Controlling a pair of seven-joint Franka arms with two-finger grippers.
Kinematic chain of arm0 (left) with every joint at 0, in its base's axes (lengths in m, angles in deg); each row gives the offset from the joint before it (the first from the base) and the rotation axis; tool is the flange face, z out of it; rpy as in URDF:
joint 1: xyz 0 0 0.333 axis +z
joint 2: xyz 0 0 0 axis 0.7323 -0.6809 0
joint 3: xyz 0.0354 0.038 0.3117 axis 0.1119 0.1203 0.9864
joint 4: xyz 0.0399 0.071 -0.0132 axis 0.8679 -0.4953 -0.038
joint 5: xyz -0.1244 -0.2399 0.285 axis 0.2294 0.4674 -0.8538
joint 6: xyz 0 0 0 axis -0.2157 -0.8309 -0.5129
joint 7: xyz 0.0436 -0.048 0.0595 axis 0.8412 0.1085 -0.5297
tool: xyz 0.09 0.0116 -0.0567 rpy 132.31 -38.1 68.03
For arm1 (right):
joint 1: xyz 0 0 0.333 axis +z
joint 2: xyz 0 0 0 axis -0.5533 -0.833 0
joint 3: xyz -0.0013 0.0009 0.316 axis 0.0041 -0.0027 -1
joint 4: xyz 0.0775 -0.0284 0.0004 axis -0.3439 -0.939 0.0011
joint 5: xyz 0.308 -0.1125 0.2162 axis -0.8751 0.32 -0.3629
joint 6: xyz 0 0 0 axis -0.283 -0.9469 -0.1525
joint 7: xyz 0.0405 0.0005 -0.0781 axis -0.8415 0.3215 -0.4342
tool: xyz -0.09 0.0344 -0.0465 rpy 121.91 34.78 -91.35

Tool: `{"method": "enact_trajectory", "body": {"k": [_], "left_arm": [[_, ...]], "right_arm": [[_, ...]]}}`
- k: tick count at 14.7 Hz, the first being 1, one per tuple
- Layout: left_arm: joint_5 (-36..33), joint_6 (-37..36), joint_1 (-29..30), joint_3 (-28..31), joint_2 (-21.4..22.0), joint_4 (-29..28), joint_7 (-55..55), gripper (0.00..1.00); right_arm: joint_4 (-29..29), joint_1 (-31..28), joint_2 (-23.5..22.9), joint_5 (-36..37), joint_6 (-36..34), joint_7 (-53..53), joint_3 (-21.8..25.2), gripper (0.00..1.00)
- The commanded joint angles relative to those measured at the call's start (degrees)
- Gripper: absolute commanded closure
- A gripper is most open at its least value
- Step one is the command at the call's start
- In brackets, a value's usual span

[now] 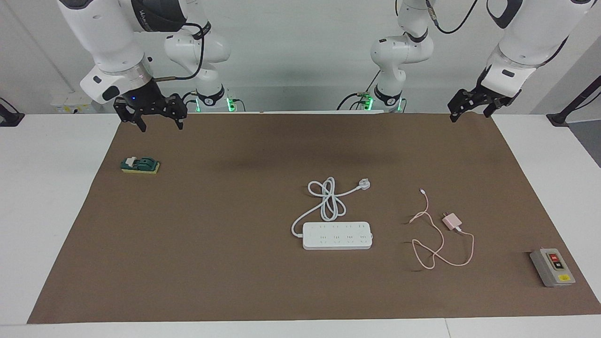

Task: Unplug charger and place it aside

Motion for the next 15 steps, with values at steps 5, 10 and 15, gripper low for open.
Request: {"method": "enact_trajectory", "body": {"k": [5,10,15], "left_arm": [[0.6,0.9,-3.4,2.2,1.1,-0.6,0.4,0.0],[0.5,2.1,-3.1,2.2,1.4,-1.1,0.3,0.0],[0.5,2.4,-2.9,2.2,1.4,-1.2,0.4,0.0]], "right_arm": [[-1.1,-0.7,1.1,-0.9,0.2,0.9,-0.5,0.0],[-1.2,-0.7,1.1,-0.9,0.2,0.9,-0.5,0.0],[-1.3,-0.7,1.2,-0.9,0.2,0.9,-0.5,0.0]]}}
